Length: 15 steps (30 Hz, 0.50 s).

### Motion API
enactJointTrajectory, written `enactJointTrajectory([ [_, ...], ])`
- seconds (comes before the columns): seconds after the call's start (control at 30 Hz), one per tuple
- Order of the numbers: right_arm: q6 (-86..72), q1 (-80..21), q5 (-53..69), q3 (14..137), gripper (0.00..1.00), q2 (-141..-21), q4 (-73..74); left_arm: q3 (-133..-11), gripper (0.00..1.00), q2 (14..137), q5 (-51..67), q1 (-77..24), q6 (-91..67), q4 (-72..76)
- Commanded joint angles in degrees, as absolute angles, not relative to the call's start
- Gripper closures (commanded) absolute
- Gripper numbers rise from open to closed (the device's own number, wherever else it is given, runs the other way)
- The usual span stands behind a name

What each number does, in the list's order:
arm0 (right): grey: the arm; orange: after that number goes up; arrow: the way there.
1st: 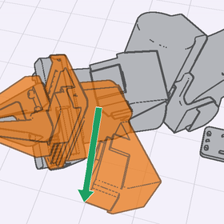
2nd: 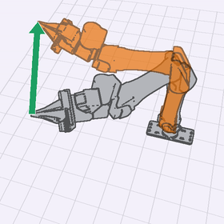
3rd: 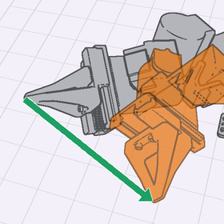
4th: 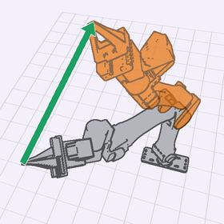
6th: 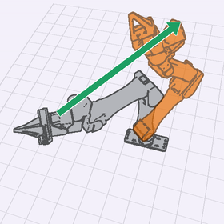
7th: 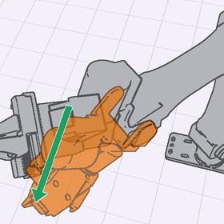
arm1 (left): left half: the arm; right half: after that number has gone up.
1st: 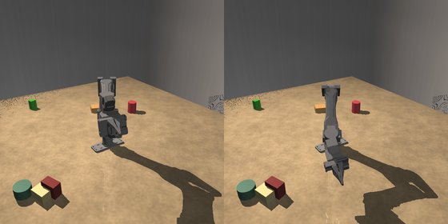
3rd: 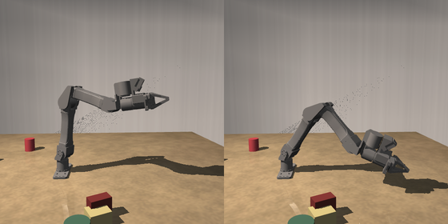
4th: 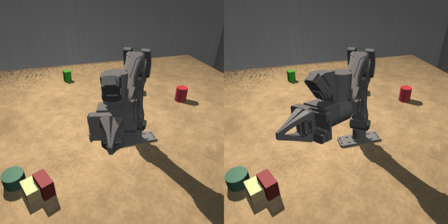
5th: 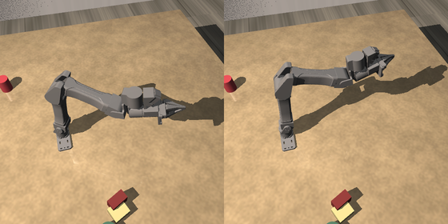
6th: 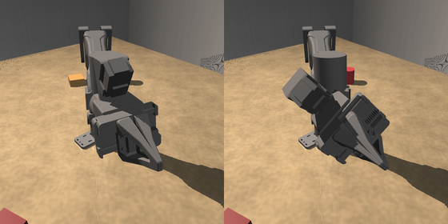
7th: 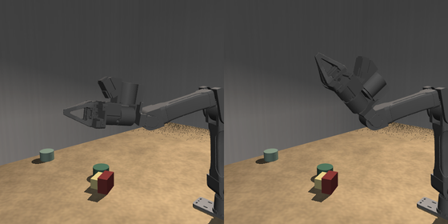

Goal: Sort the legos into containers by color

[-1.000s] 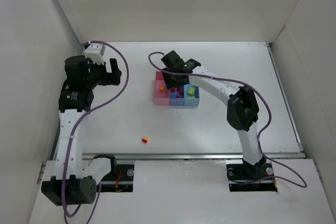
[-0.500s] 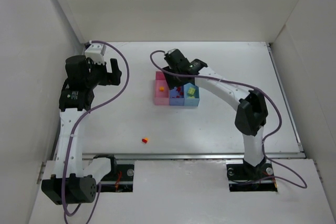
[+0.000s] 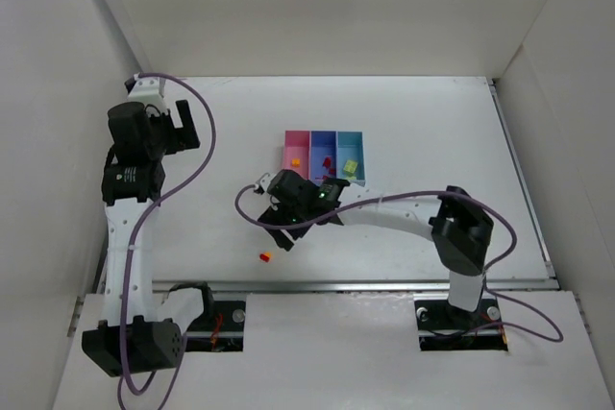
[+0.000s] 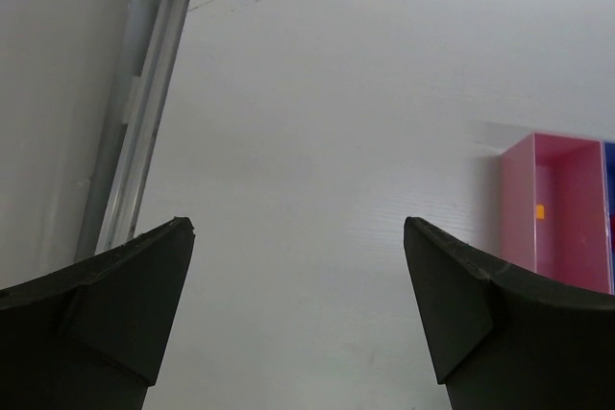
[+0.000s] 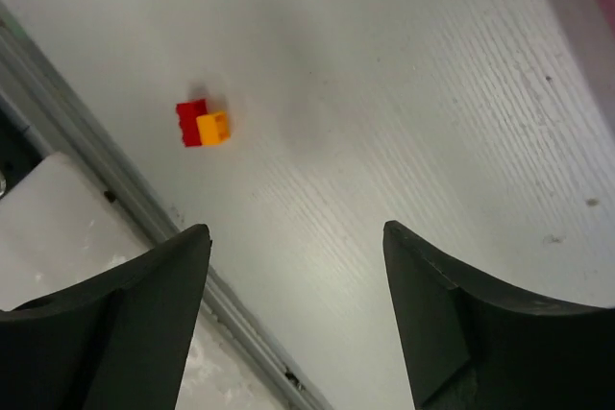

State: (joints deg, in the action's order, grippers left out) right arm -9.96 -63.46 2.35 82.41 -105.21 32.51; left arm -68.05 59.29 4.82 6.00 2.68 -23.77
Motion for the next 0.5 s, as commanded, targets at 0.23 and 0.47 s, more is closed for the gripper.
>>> enactJointTrajectory([
  [0.23,-9.23,-70.75,2.02,93.52,0.19,-116.71,29.98,-67.76,0.1,58.36,5.45,7.12,-0.26,-21.09],
  [0.47,-9.84,-70.75,0.35,95.89,0.22,-120.32,33.75,-67.76,0.1,58.36,7.29,7.12,-0.26,-21.09],
])
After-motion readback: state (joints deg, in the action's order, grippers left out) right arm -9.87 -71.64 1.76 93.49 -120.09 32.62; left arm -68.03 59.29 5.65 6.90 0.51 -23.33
